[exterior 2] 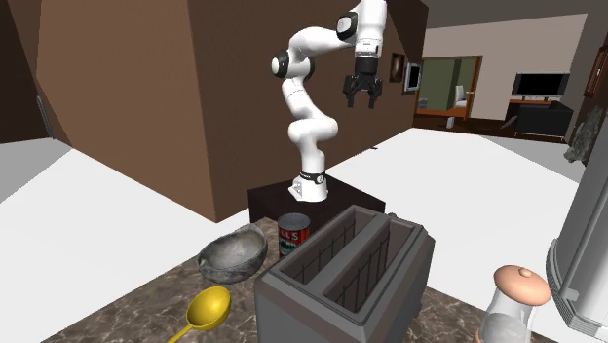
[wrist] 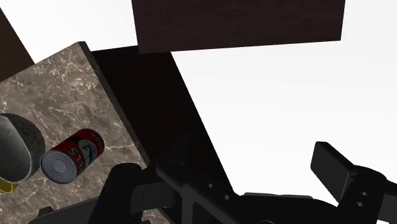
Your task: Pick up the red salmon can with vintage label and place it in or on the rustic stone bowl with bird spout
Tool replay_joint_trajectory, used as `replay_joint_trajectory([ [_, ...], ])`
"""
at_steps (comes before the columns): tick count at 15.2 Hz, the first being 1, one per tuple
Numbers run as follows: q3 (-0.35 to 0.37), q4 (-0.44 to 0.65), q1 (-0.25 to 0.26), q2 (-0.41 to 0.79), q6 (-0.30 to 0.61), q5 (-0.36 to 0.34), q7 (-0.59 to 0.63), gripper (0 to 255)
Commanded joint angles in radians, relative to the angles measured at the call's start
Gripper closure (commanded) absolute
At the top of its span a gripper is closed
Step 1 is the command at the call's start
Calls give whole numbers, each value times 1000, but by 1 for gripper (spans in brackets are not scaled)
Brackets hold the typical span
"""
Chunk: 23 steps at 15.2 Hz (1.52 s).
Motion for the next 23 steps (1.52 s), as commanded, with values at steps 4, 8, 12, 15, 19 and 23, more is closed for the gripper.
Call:
replay_joint_trajectory([
  [4,-69,-38,-14,12,57,-40,-75,0],
  [8,-162,-71,-33,50,137,-90,-174,0],
  [12,-257,-82,-49,113,221,-131,-272,0],
  [15,-328,-75,-56,176,286,-153,-346,0],
  [19,-423,-47,-59,280,371,-164,-449,0],
  [23,-520,2,-51,405,452,-147,-560,0],
])
